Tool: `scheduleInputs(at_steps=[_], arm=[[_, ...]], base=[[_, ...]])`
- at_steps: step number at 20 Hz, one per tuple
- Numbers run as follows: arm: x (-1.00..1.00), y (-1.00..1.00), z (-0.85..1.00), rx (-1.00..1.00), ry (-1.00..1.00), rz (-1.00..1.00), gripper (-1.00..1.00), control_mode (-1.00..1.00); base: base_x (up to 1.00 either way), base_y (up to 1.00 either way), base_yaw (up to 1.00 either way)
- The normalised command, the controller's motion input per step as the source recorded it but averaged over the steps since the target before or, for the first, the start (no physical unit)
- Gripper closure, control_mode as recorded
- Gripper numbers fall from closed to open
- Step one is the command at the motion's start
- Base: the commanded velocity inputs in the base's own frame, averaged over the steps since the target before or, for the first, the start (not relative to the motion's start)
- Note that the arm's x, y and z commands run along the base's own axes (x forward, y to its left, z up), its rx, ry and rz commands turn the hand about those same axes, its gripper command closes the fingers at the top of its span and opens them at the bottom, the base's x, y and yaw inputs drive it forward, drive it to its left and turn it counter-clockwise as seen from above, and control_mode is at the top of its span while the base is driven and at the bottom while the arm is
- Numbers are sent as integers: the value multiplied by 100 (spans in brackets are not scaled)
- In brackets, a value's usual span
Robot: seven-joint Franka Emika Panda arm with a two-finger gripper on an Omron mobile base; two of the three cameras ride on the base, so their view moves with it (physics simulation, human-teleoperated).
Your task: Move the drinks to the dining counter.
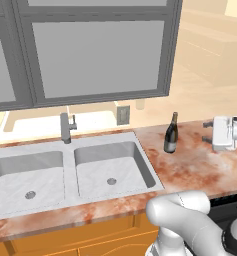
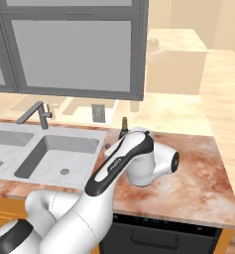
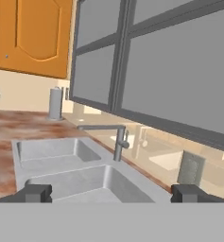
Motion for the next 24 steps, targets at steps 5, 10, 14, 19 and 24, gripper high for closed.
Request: scheduleInputs(at_steps=[5,10,14,19,24], arm=[[0,0,-3,0,5,-1,-100,-100],[1,0,-23,0,5,-9,-100,-100],[3,0,-20,0,0,-10,-100,-100],[23,0,-9,0,0,-3,-100,-100],[23,0,0,0,0,-1,-100,-100]], base=[[0,0,0],[0,0,0],[0,0,0],[0,0,0],[0,0,0]])
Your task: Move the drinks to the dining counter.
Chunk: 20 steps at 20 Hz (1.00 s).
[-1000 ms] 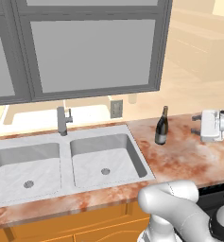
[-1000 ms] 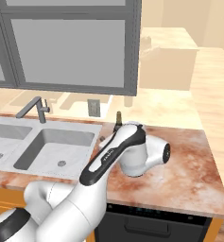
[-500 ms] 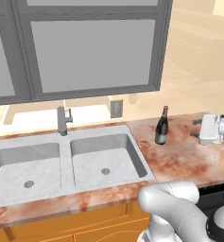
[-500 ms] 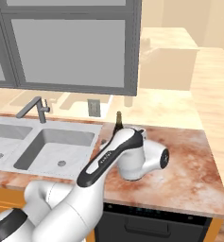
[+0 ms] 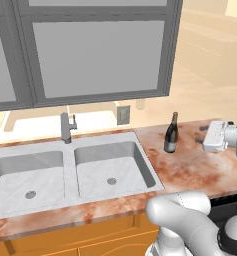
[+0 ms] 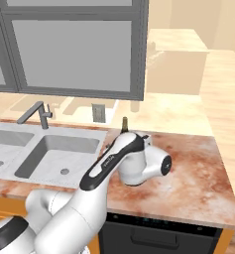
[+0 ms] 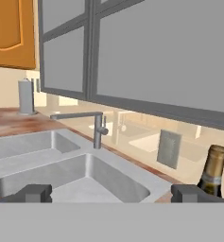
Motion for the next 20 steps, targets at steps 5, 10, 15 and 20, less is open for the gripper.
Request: scheduleInputs(at_steps=[5,10,15,20], arm=[[13,0,-2,0,0,0,-100,-100],[12,0,0,0,0,0,-100,-100],[21,0,-1,0,6,0,-100,-100],[8,-4,-8,0,7,-2,-100,-100]], base=[[0,0,0],[0,0,0],[0,0,0],[0,0,0]])
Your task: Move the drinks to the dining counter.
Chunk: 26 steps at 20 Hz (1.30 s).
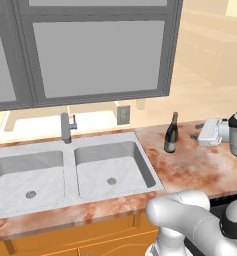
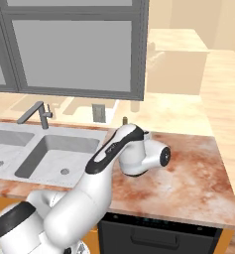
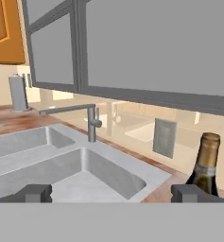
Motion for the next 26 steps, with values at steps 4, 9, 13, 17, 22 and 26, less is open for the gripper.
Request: scheduleInputs(at_steps=[4,9,13,17,22,26], arm=[[0,-13,-8,0,5,-5,-100,-100],[1,-8,-11,0,1,-5,-100,-100],[0,-11,-13,0,0,-6,-100,-100],[0,-15,-17,0,0,-7,-100,-100],[2,-10,-17,0,0,-8,-100,-100],[3,-1,-3,0,0,-9,-100,-100]], base=[[0,0,0],[0,0,0],[0,0,0],[0,0,0],[0,0,0],[0,0,0]])
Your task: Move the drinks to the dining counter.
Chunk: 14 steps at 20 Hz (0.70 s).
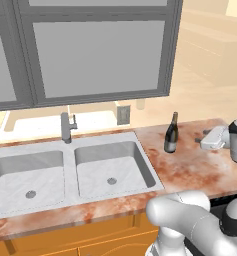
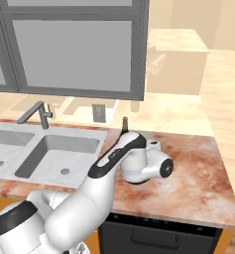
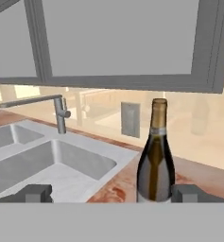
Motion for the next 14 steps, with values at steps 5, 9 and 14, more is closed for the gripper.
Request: scheduleInputs(at_steps=[5,9,14], arm=[[13,0,-1,0,0,-7,-100,-100],[25,0,-1,0,0,-5,-100,-100],[21,0,-2,0,0,-1,-100,-100]], base=[[0,0,0],[0,0,0],[0,0,0]])
